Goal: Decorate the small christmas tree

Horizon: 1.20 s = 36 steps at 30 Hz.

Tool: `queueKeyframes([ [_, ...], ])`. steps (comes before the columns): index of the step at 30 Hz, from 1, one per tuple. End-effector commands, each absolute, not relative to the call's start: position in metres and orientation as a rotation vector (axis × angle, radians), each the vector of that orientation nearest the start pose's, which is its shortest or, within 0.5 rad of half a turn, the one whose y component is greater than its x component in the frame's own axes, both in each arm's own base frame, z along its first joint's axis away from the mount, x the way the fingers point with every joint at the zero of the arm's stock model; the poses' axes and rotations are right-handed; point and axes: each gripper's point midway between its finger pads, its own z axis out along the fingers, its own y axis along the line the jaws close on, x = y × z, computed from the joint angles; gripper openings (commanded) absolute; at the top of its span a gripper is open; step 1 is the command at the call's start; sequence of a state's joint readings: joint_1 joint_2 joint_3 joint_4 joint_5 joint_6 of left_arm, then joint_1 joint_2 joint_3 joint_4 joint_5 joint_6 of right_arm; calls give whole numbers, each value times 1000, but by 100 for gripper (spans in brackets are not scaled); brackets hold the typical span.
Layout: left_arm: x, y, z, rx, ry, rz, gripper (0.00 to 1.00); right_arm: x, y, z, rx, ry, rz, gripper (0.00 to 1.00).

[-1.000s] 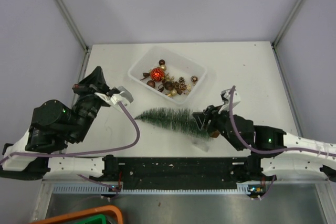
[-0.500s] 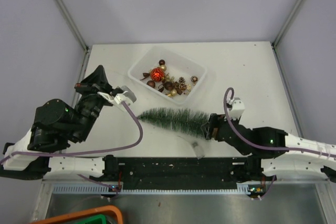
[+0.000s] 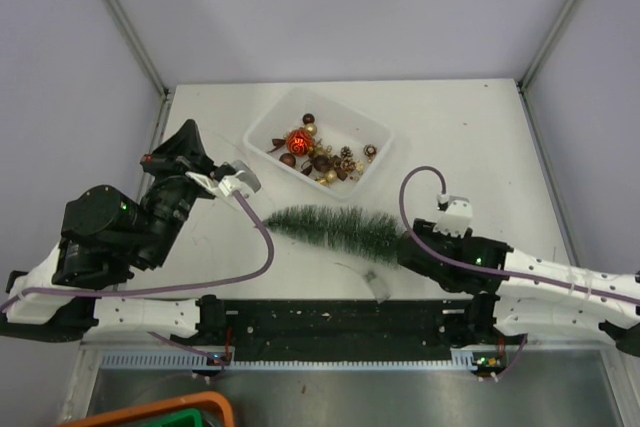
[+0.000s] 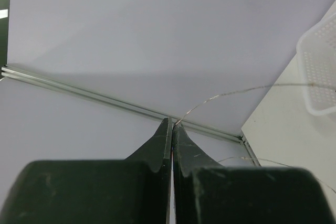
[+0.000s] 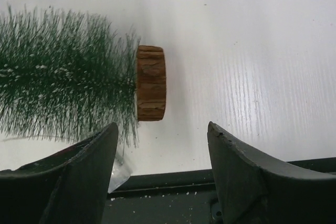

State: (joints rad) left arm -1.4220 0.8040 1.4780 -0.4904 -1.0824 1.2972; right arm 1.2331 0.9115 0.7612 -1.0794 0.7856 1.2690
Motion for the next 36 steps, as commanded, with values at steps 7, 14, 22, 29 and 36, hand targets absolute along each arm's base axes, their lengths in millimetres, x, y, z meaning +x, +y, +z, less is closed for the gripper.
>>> queueKeyframes([
  [7,188,-78,538,925,1133,618,0,172,142,104,297,2294,292,58],
  [14,188,-76,539,924,1134,626,0,176,151,93,294,2306,358,57],
  [22,188,-74,539,922,1136,629,0,175,152,107,311,2265,428,56],
  [29,188,-75,538,920,1137,629,0,177,155,111,306,2253,455,57],
  [36,189,-74,541,916,1136,638,0,184,160,91,283,2281,377,57],
])
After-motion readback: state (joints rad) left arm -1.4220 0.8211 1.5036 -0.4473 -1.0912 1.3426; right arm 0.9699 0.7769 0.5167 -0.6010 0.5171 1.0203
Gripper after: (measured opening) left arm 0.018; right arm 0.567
